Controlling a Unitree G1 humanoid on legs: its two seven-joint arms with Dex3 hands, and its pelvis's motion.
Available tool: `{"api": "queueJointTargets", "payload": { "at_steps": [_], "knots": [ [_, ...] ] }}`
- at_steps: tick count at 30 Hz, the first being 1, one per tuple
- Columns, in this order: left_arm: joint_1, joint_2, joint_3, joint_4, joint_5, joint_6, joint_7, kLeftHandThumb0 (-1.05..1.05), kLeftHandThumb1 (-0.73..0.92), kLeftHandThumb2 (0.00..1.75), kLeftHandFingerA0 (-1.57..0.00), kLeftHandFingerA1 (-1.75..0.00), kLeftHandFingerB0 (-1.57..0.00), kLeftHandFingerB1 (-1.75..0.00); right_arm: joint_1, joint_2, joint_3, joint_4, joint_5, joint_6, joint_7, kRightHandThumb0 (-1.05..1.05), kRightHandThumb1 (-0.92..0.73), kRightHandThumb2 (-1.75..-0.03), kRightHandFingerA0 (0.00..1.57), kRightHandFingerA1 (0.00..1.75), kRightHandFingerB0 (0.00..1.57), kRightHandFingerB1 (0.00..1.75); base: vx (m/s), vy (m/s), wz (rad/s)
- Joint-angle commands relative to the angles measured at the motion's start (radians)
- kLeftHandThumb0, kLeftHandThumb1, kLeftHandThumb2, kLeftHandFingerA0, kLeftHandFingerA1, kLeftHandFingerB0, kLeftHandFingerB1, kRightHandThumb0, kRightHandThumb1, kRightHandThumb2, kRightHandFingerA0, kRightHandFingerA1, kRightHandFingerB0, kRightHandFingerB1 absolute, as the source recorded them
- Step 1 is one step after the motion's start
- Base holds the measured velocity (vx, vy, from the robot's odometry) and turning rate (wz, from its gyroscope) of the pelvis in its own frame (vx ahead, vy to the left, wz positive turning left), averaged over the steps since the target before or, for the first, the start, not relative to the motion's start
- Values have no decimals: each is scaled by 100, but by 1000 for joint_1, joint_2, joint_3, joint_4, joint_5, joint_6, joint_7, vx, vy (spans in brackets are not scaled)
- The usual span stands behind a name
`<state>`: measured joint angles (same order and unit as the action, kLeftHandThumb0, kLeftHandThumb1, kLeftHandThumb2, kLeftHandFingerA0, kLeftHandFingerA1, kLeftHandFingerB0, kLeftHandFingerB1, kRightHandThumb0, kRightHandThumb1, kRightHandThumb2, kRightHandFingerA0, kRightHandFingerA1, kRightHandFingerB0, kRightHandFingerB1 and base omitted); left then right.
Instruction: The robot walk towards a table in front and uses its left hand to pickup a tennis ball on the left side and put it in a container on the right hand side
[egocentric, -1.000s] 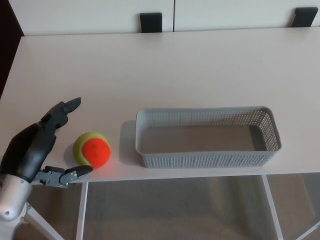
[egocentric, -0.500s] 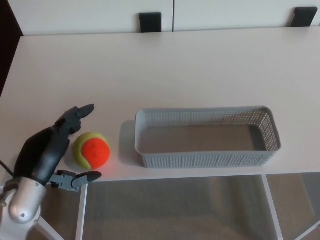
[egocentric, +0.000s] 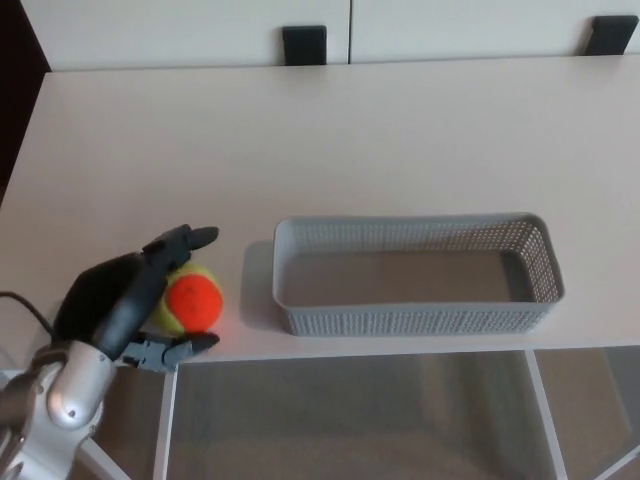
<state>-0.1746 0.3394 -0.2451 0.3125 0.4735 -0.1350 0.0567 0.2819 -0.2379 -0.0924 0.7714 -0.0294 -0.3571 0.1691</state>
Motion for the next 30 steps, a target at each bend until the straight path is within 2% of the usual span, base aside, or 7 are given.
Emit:
{"api": "queueJointTargets", "payload": {
  "at_steps": [1,2,3,5,17,24,30],
  "knots": [
    [-4,-13,-38,47,77,181,-30,-11,69,61,-113,-85,-84,-51,-1,-10,-5,-20,6,33,-2,-31,-57,-56,65,52,50,41,0,0,0],
    [6,-14,-39,53,91,140,27,-10,64,77,-99,-123,-88,-85,-4,-11,-4,-21,5,33,-2,-32,-57,-56,65,52,50,41,0,0,0],
    [11,-15,-40,56,97,123,52,-10,64,77,-99,-123,-88,-85,-5,-11,-3,-22,4,33,-2,-32,-57,-56,65,52,50,41,0,0,0],
    [14,-20,-41,52,111,123,86,-19,71,73,-74,-159,-71,-116,-10,-13,-3,-28,5,40,1,-30,-58,-57,65,52,50,41,0,0,0],
    [41,-20,-24,17,75,80,93,-18,74,70,-76,-156,-70,-121,-23,-22,4,-5,-3,30,11,-31,-59,-57,63,51,47,40,0,0,0],
    [79,-43,27,-180,30,53,96,-14,73,76,-83,-151,-78,-109,-21,-17,-5,-8,12,43,18,-32,-57,-56,65,52,50,41,0,0,0],
    [66,-75,55,-426,28,44,88,-16,75,80,-88,-161,-75,-120,-24,-25,-5,-21,8,42,23,-33,-58,-56,64,52,49,41,0,0,0]
  ]
}}
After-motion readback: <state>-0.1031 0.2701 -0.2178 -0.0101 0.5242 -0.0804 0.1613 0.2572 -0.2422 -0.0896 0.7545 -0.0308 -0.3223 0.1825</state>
